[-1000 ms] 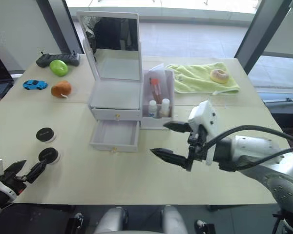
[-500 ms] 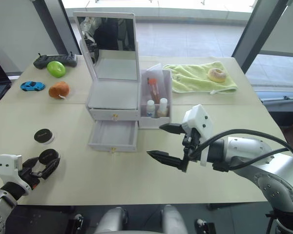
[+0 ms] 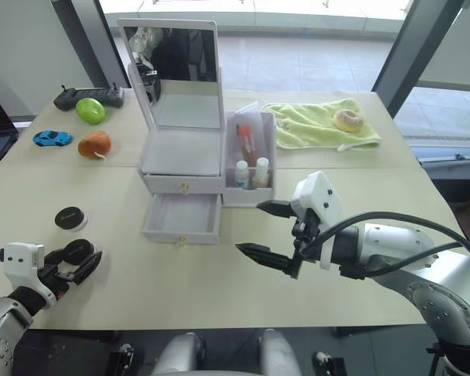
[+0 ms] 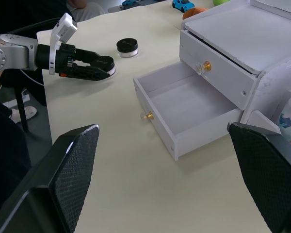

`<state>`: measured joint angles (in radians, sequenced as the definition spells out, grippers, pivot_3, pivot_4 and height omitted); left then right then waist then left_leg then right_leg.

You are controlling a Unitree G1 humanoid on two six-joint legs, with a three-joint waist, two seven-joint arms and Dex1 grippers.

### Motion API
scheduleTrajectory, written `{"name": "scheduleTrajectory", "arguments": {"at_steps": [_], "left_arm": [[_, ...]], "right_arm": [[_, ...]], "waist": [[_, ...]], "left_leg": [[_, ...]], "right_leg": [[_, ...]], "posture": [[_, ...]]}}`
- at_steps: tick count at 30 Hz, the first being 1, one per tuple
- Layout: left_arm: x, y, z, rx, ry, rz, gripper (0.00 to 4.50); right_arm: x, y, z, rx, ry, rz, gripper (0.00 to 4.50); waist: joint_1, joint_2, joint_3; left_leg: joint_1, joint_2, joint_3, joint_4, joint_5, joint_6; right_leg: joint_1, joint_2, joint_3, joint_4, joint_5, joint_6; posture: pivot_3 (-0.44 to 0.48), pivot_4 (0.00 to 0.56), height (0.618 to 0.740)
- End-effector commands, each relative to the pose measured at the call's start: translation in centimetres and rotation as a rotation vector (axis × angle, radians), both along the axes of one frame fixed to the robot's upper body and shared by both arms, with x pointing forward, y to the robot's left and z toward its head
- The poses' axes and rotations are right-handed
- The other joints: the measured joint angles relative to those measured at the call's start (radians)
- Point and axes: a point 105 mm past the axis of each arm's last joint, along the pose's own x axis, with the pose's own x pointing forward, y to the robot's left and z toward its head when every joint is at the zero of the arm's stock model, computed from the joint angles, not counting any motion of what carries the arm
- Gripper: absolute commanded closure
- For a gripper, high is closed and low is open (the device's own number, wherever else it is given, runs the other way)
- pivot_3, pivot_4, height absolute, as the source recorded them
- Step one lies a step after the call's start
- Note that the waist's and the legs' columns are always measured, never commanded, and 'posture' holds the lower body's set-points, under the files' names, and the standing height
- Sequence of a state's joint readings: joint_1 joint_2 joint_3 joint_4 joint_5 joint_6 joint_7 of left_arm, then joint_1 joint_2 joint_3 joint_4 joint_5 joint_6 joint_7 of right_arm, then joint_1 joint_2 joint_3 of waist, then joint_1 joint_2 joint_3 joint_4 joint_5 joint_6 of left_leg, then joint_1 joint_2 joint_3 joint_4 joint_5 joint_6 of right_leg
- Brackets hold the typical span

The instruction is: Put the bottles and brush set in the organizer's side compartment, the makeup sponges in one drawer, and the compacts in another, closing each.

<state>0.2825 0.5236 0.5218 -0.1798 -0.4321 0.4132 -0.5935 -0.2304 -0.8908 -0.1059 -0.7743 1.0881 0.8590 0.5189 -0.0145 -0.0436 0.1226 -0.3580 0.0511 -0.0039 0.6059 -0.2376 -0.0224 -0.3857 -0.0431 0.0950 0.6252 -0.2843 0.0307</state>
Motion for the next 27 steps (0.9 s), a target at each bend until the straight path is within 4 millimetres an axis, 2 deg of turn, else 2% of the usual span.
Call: {"name": "scheduleTrajectory", "arguments": {"at_steps": [1, 5, 10, 14, 17, 19, 21, 25, 27], "left_arm": [[0.5, -0.1, 1.2, 0.044, -0.038, -0.015, 0.51], [0.7, -0.2, 1.4, 0.055, -0.043, -0.020, 1.56], [1.0, -0.1, 2.5, 0.069, -0.066, -0.023, 1.55], [2.0, -1.6, 5.9, 0.054, -0.169, -0.112, 1.55], [2.7, -4.0, 8.6, 0.041, -0.217, -0.264, 1.55], [2.8, -4.7, 9.3, 0.042, -0.217, -0.324, 1.55], [3.2, -6.5, 10.2, 0.007, -0.210, -0.446, 1.55], [4.1, -9.4, 10.5, -0.011, -0.173, -0.635, 1.55], [4.8, -10.8, 9.6, 0.002, -0.139, -0.717, 1.55]], "right_arm": [[-0.4, 0.1, 1.0, 0.018, -0.041, 0.012, 0.00], [-0.3, 0.1, 1.0, 0.022, -0.042, 0.011, 0.00], [-0.4, 0.1, 1.1, 0.026, -0.042, 0.008, 0.00], [-0.4, 0.1, 1.2, 0.028, -0.040, 0.004, 0.00], [-0.4, 0.1, 1.2, 0.030, -0.038, -0.003, 0.00], [-0.4, 0.2, 1.2, 0.031, -0.038, -0.006, 0.00], [-0.4, 0.2, 1.1, 0.032, -0.040, -0.015, 0.00], [-0.4, 0.2, 1.0, 0.036, -0.045, -0.035, 0.00], [-0.5, 0.2, 0.9, 0.040, -0.049, -0.052, 0.00]], "waist": [[0.000, 0.000, 0.000], [0.000, 0.000, 0.000], [0.000, 0.000, 0.000], [0.003, -0.001, 0.000], [0.002, -0.001, 0.001], [0.000, 0.000, 0.001], [-0.001, 0.003, 0.001], [0.000, 0.004, 0.002], [0.000, 0.004, 0.002]], "left_leg": [[0.000, 0.000, 0.000, 0.000, 0.000, 0.000], [0.000, 0.000, 0.000, 0.000, 0.000, 0.000], [0.000, 0.000, 0.000, 0.000, 0.000, 0.000], [-0.001, 0.000, 0.000, 0.000, 0.000, 0.000], [-0.002, 0.000, -0.001, 0.000, 0.000, 0.000], [-0.001, 0.000, -0.001, 0.000, 0.000, 0.000], [-0.001, 0.000, 0.000, 0.000, 0.000, 0.000], [-0.001, -0.001, -0.001, 0.000, 0.000, 0.000], [-0.001, -0.001, -0.001, 0.001, 0.000, 0.000]], "right_leg": [[0.000, 0.000, 0.000, 0.000, 0.000, 0.000], [0.000, 0.000, 0.000, 0.000, 0.000, 0.000], [0.000, 0.000, 0.000, 0.000, 0.000, 0.001], [0.000, 0.000, 0.000, 0.000, 0.000, 0.000], [0.000, 0.000, 0.000, 0.000, 0.000, 0.001], [0.000, 0.000, 0.000, 0.000, 0.000, 0.001], [0.000, 0.000, 0.000, 0.000, 0.002, 0.004], [0.000, 0.001, 0.000, 0.000, 0.001, 0.005], [0.000, 0.001, 0.000, 0.000, 0.001, 0.006]], "posture": [[0.000, 0.150, 0.740], [0.000, 0.150, 0.740], [0.000, 0.150, 0.740], [0.000, 0.150, 0.740], [0.000, 0.150, 0.740], [0.000, 0.150, 0.740], [0.000, 0.150, 0.740], [0.000, 0.150, 0.740], [0.000, 0.150, 0.740]]}}
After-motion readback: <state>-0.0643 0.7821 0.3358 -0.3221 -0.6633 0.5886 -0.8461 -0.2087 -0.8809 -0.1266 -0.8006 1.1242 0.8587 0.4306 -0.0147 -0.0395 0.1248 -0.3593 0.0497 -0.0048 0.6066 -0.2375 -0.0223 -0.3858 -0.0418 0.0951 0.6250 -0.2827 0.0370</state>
